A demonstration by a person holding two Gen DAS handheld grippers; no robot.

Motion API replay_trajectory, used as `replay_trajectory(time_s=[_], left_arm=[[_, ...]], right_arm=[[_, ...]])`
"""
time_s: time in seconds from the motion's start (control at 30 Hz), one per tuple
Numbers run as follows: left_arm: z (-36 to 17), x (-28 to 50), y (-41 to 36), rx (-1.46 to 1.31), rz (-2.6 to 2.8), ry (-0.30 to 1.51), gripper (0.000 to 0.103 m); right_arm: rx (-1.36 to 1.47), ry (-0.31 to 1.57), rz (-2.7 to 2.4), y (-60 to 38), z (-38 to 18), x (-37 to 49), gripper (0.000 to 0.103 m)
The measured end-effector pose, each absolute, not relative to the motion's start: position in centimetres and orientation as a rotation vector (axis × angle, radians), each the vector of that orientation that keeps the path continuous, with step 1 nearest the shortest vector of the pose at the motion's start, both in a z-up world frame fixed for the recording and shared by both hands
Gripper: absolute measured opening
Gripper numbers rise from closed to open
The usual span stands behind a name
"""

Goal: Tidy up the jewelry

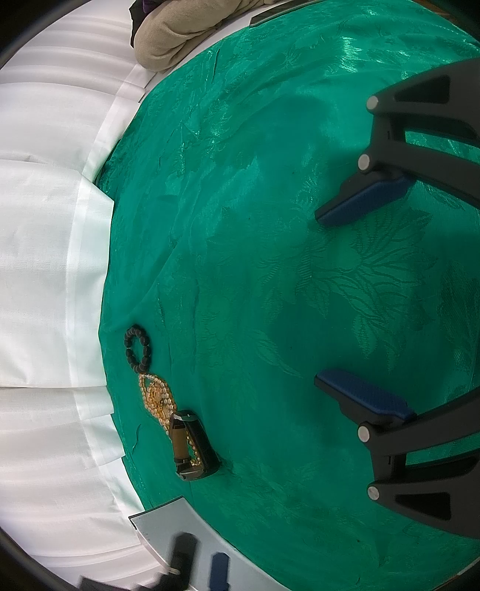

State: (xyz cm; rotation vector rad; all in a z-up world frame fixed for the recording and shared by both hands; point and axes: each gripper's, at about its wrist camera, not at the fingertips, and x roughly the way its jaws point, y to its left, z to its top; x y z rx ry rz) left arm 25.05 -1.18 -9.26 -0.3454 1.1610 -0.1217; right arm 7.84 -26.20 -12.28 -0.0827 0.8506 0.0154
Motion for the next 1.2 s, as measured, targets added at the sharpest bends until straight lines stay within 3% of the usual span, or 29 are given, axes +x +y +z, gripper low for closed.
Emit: replay_trajectory(time_s=[0.3, 0.4, 0.53, 0.6, 0.63, 0.67, 0.73, 1.2], left_arm=[[-10.7, 28.1, -3.6, -0.381, -0.137, 1.190, 0.097], [-11.5, 29.5, -4.9, -0.327, -0.111, 1.194, 0.089], [-12.5, 30.5, -6.6, -0.211, -0.050, 1.208, 0.069], [-12.8, 30.6, -7.1, -0.163, -0.035, 1.208, 0.054], [-13.1, 30.5, -7.3, -0.142, -0.032, 1.212, 0.035], [-13.3, 30.4, -7.4, -0.134, -0.039, 1.214, 0.022], [-13.6, 30.0, -7.0, -0.123, -0.032, 1.210, 0.010], [-10.1, 20.1, -0.9, -0.194, -0.103, 1.165, 0.009]], right_arm=[[-0.082, 0.851, 0.015, -26.2, -12.3, 7.8, 0.082], [-0.082, 0.851, 0.015, -26.2, -12.2, 7.8, 0.082], [-0.082, 0.850, 0.015, -26.2, -12.3, 7.8, 0.082], [-0.081, 0.850, 0.015, -26.2, -12.3, 7.8, 0.082], [-0.081, 0.850, 0.015, -26.2, -12.3, 7.8, 0.082], [-0.081, 0.850, 0.015, -26.2, -12.3, 7.8, 0.082], [-0.081, 0.850, 0.015, -26.2, -12.3, 7.8, 0.082], [-0.081, 0.850, 0.015, -26.2, -12.3, 7.8, 0.082]])
